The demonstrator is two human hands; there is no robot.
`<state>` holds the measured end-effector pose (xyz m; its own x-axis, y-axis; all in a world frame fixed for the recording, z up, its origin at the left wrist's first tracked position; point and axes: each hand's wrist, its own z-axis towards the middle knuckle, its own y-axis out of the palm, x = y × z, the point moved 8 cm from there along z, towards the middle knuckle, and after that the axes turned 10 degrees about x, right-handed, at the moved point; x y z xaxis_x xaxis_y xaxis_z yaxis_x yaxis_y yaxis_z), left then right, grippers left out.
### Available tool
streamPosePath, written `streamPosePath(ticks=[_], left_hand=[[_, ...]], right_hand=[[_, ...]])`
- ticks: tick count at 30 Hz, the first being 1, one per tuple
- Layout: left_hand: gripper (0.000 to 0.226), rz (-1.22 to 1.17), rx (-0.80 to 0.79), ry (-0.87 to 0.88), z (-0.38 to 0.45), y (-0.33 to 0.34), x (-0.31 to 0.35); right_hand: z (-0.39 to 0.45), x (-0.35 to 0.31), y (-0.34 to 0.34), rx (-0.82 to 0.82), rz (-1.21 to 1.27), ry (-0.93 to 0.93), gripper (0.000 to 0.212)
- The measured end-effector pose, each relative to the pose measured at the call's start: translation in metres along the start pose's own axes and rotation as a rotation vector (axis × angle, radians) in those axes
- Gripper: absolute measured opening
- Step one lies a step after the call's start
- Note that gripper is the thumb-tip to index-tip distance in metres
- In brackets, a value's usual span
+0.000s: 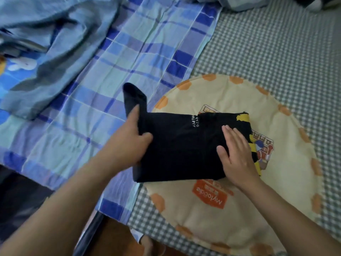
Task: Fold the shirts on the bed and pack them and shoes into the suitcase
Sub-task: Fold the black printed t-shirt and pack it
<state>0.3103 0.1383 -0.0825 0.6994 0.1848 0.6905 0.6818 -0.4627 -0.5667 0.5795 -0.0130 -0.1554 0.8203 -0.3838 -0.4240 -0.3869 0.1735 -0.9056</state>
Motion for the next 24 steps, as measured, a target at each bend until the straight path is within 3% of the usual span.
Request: streamPosePath(ticks=[4, 6, 8, 9, 11, 13, 16, 20, 22, 24], left_hand=[[0.093, 0.426, -0.125, 0.057, 0.001, 0.149, 0.014], [0.093, 0.579, -0.121, 0.061, 0.003, 0.180, 0.005], [0.085, 0.565, -0.085, 0.037, 0.005, 0.176, 0.001], [0.076, 0.527, -0.040, 0.064, 0.003, 0.165, 0.003], [0.059, 0.507, 0.242, 0.306, -0.001, 0.135, 0.016], [0.057, 0.624, 0.455, 0.494, -0.005, 0.121, 0.019], [0.066, 0.793, 0.274, 0.457, 0.012, 0.156, -0.022], [0.071, 0.942, 0.105, 0.393, 0.025, 0.186, -0.052], [0.072, 0.931, 0.086, 0.381, 0.022, 0.182, -0.043], [0.068, 0.708, 0.082, 0.372, 0.013, 0.166, -0.028]], right_hand=[[-0.019, 0.018, 0.001, -0.037, -0.083, -0.038, 0.066], [-0.024, 0.023, 0.002, -0.048, -0.120, -0.076, 0.066], [-0.023, 0.031, -0.002, -0.030, -0.129, -0.084, 0.064], [-0.022, 0.037, -0.006, -0.007, -0.128, -0.069, 0.062], [-0.016, 0.052, -0.016, 0.072, -0.129, 0.013, 0.059], [-0.008, 0.070, -0.024, 0.158, -0.104, 0.168, 0.059], [-0.001, 0.103, -0.013, 0.076, 0.135, 0.574, 0.067], [0.006, 0.124, -0.004, -0.048, 0.364, 0.740, 0.058], [0.006, 0.127, -0.005, -0.082, 0.683, 0.879, 0.047], [0.009, 0.115, -0.012, -0.157, 0.927, 0.960, 0.032]])
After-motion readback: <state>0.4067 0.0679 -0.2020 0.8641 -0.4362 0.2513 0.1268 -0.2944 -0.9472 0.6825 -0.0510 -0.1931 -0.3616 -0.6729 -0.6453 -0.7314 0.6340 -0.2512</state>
